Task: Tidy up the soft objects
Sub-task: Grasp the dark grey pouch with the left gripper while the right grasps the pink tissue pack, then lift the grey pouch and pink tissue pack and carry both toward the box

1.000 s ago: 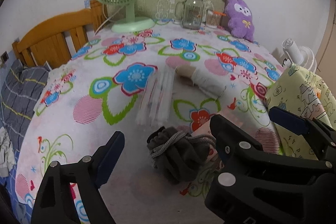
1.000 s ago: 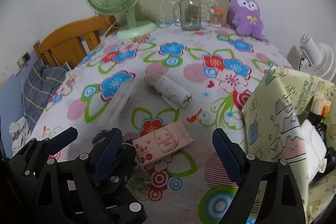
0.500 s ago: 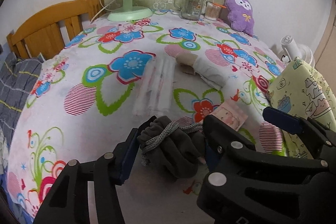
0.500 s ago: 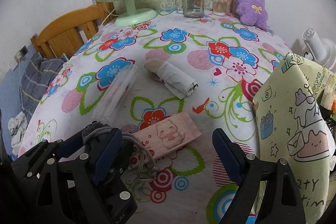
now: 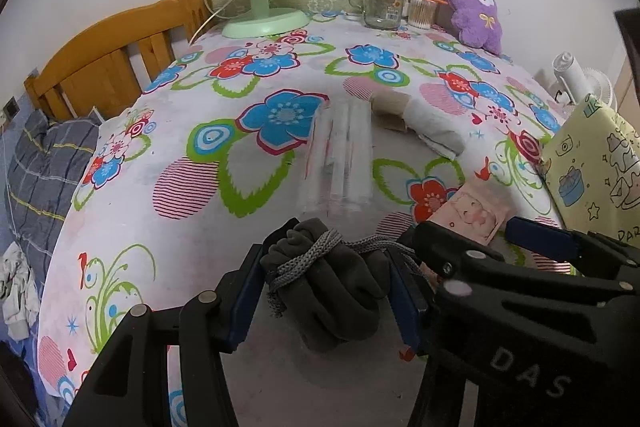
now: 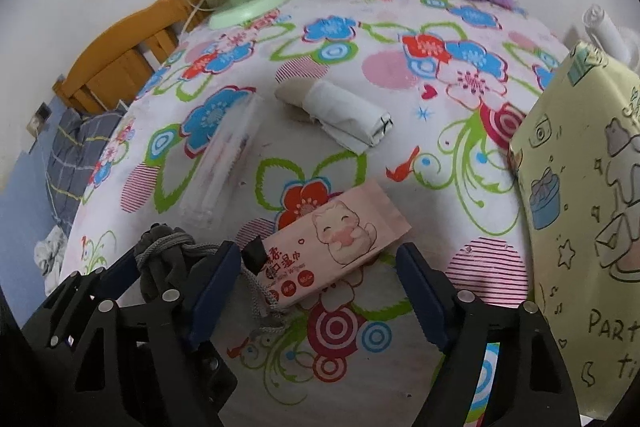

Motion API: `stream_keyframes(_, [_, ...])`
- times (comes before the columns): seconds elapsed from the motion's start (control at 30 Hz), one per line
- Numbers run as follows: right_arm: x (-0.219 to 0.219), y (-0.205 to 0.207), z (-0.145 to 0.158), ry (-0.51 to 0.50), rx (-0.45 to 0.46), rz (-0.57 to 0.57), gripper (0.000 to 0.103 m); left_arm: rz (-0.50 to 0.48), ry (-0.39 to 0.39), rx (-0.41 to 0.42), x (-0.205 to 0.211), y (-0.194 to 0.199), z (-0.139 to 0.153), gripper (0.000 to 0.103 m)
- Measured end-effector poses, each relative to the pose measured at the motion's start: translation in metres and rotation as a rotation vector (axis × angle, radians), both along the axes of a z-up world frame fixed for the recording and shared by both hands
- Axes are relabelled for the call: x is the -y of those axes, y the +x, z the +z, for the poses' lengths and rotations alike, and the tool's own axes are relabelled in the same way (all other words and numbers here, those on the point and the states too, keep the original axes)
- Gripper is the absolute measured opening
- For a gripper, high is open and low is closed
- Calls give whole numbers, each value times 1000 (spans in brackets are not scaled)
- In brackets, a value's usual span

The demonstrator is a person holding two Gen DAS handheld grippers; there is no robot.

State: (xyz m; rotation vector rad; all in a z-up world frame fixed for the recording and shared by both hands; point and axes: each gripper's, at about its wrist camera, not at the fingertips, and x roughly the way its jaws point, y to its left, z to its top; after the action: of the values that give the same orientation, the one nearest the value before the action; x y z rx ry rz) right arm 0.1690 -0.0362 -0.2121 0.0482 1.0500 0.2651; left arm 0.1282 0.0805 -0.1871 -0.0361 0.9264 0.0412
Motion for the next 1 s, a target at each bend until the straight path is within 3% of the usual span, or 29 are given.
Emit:
stream_keyframes(0.37, [-17,12,-3,-80,25,31,71,-26,-25,-19,2,10,-3,59])
stream_keyframes(0.53, [-26,13,-4,-122,45,71,54,-32,-33,-23,1,10,-3,60])
stream_keyframes(0.7, [-24,14,-4,-119,52,72,45,-33,-40,-22,2,10,-5,59])
stream_keyframes(1.0, [-24,8,4,-121,79,81,43,-38,-73,-22,4,7,2,57])
